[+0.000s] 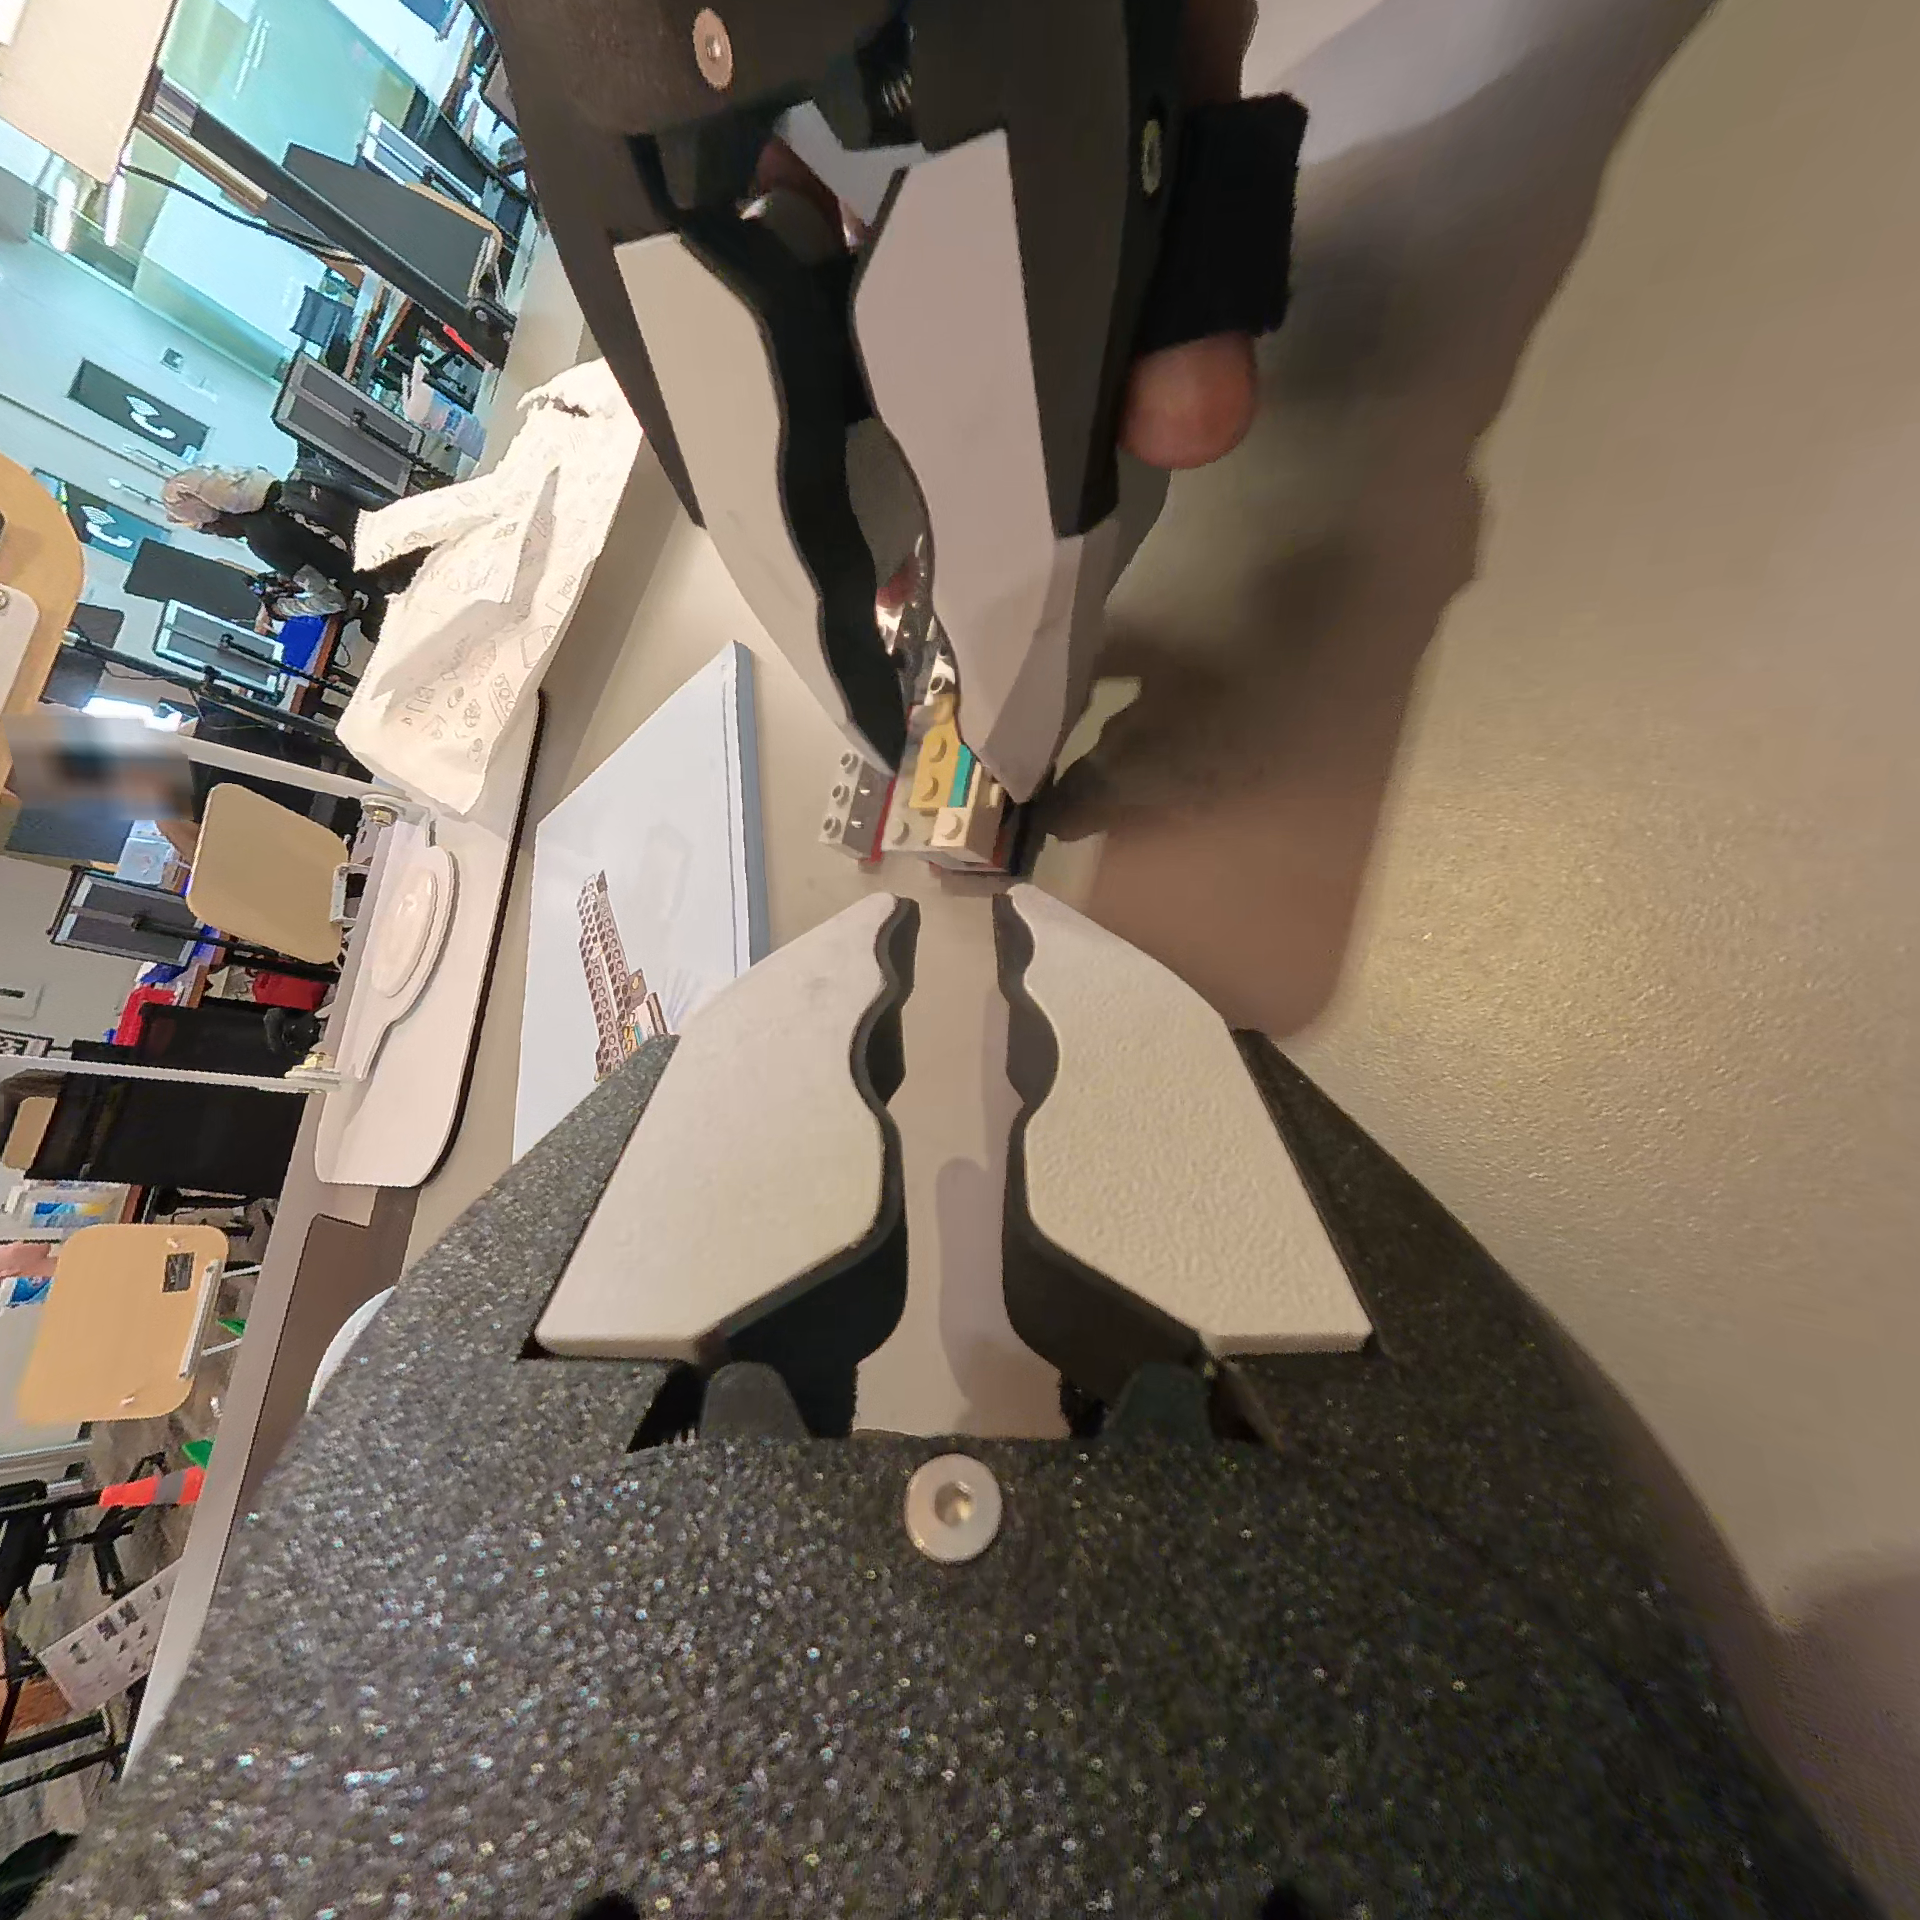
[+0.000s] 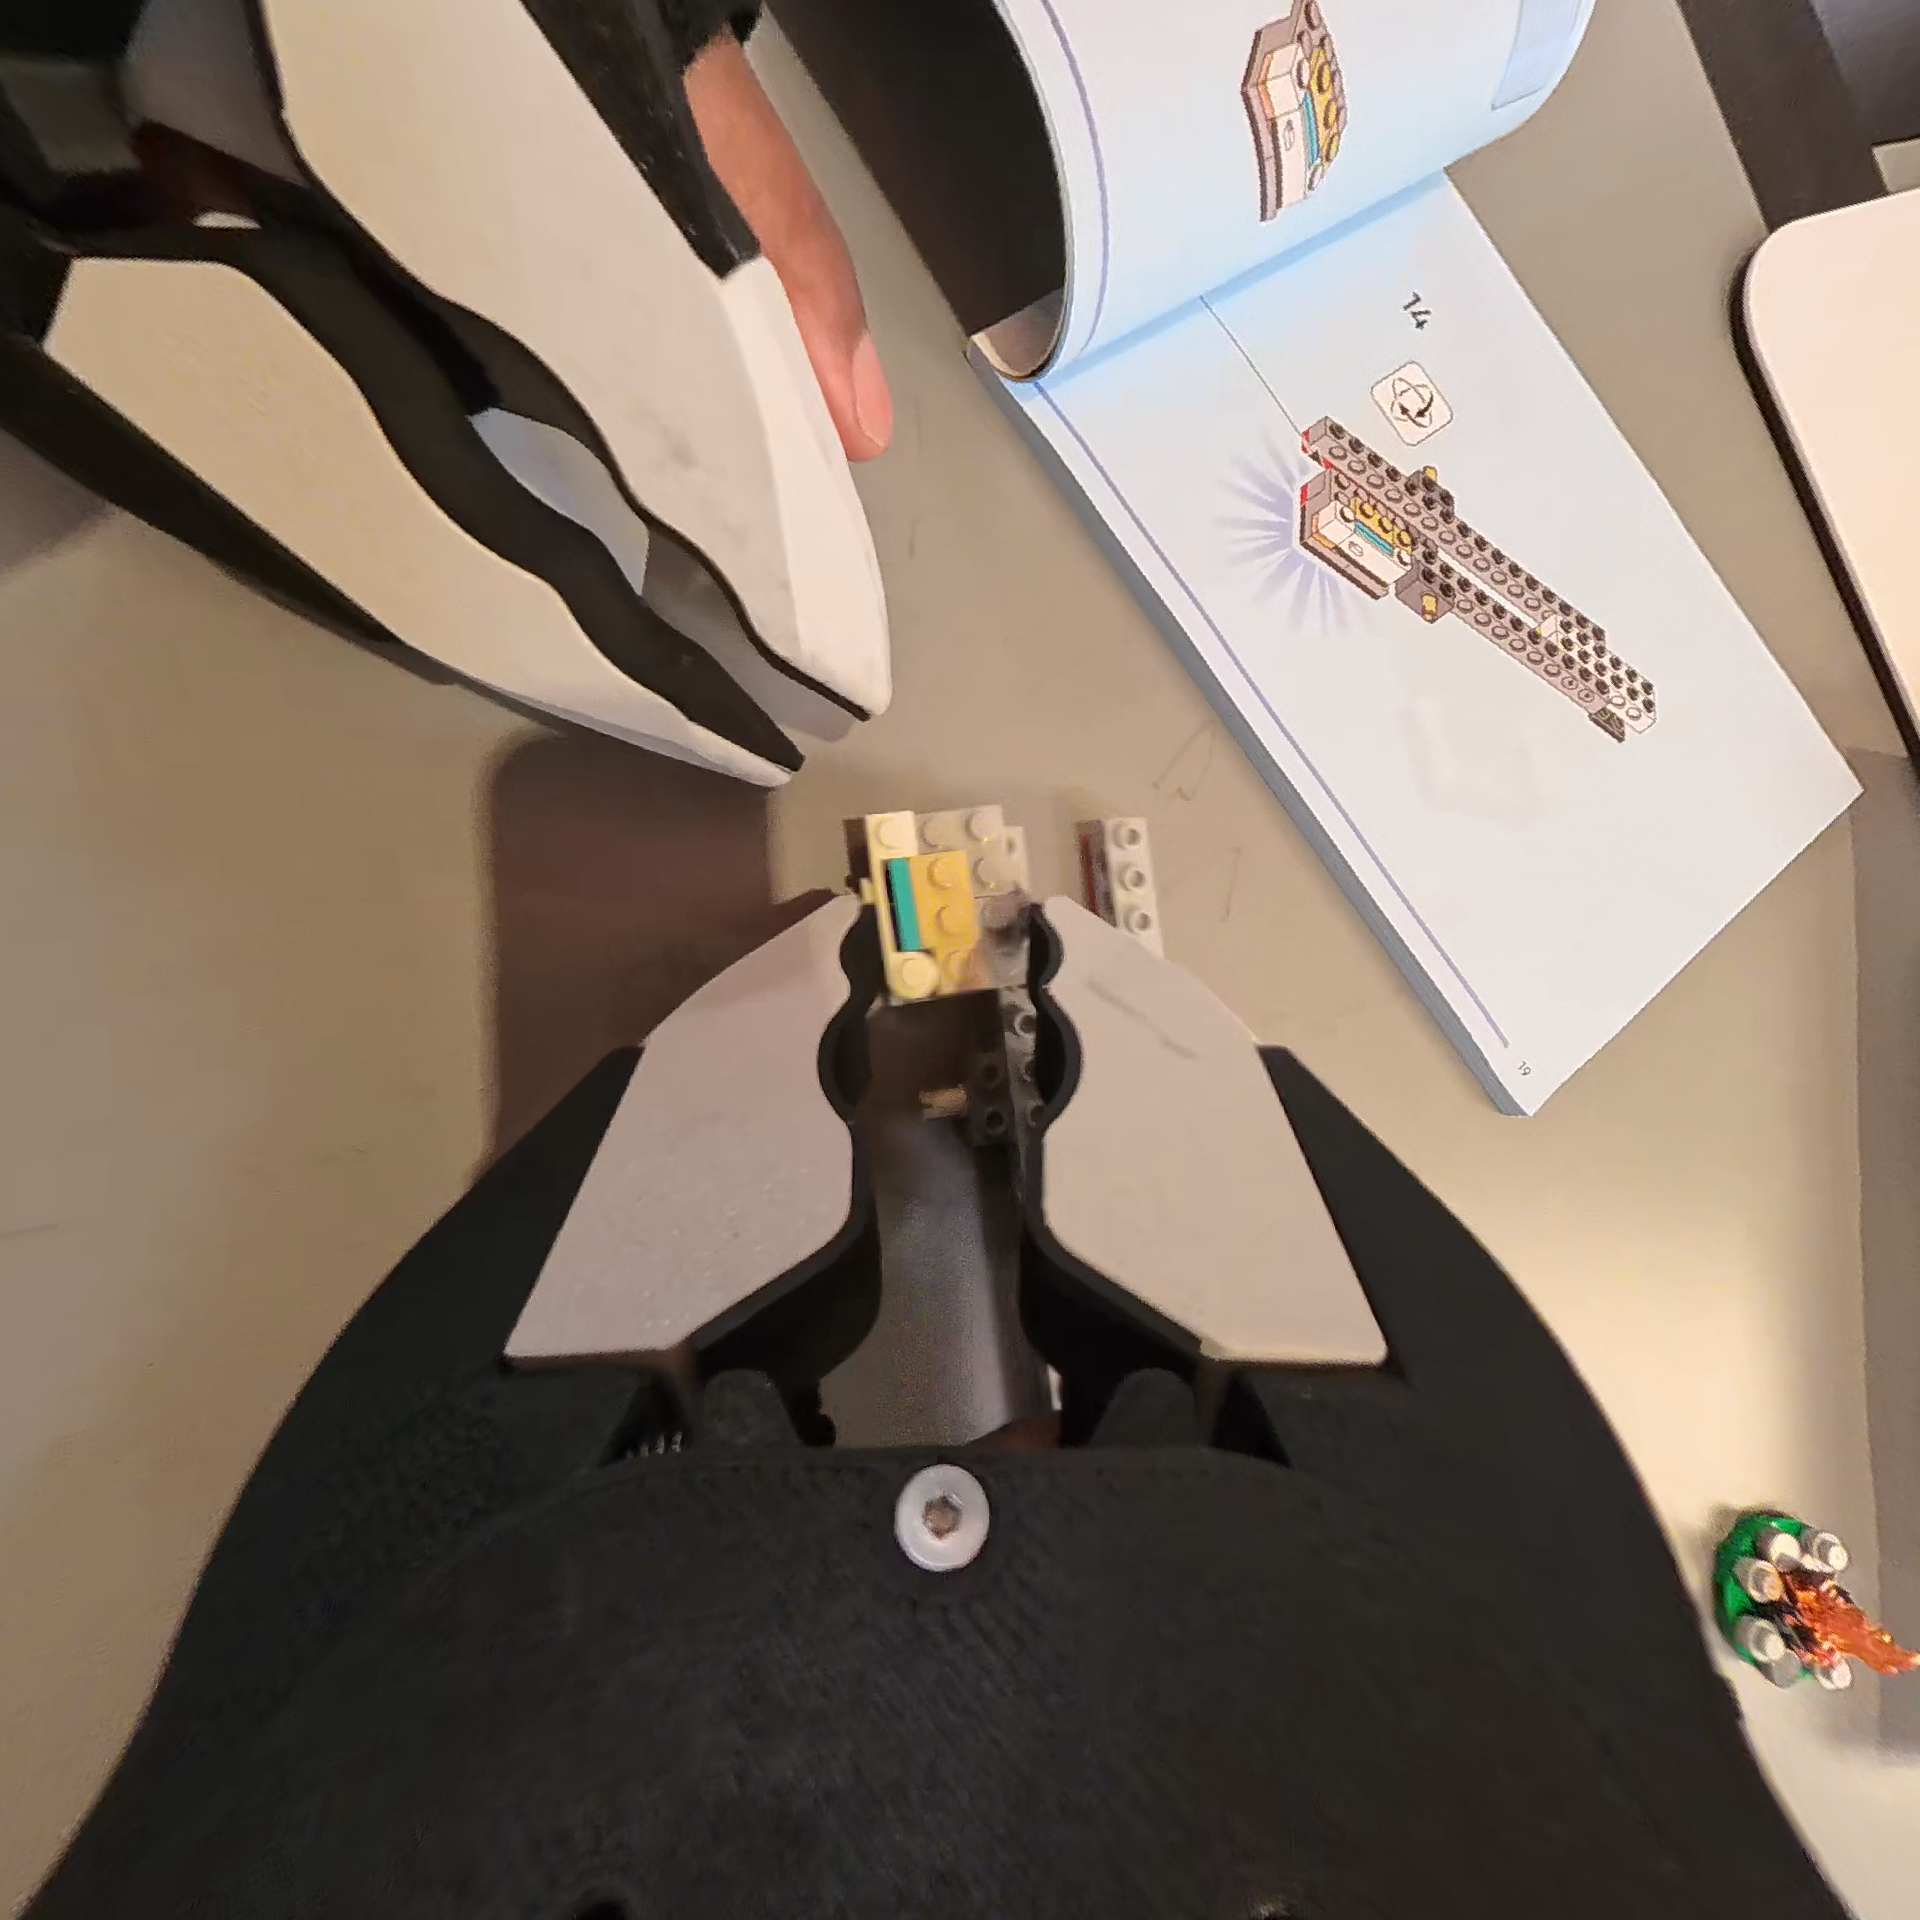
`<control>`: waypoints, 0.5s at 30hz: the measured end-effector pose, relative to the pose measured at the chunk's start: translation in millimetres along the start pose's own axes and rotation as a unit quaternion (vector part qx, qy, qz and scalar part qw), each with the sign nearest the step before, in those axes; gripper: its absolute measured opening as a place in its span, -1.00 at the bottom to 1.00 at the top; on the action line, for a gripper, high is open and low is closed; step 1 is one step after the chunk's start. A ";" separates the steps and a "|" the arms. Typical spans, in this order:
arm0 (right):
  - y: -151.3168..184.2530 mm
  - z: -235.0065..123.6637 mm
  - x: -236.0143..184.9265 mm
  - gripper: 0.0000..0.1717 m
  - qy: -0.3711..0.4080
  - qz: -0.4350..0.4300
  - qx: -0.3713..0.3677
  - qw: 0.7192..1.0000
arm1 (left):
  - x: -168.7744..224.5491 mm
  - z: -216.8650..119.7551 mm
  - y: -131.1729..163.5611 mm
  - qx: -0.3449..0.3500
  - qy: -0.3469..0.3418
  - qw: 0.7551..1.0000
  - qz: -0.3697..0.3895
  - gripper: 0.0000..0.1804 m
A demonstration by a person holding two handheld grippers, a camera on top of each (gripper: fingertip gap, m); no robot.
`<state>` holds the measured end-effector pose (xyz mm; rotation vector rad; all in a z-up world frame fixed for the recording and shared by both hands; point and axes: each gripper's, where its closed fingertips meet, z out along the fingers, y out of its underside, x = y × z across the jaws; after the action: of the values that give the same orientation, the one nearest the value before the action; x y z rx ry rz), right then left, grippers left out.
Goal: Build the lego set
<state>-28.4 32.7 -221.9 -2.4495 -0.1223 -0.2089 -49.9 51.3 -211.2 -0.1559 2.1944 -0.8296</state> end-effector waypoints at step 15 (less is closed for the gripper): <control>8.0 0.7 -6.7 -0.55 -0.039 0.007 -0.009 0.999 | 1.1 0.5 1.7 -0.005 0.005 1.000 -0.002 -0.83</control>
<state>-33.7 26.6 -228.6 -2.4770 -0.1362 -0.1094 -50.0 52.0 -213.2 -0.1627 2.2095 -0.8230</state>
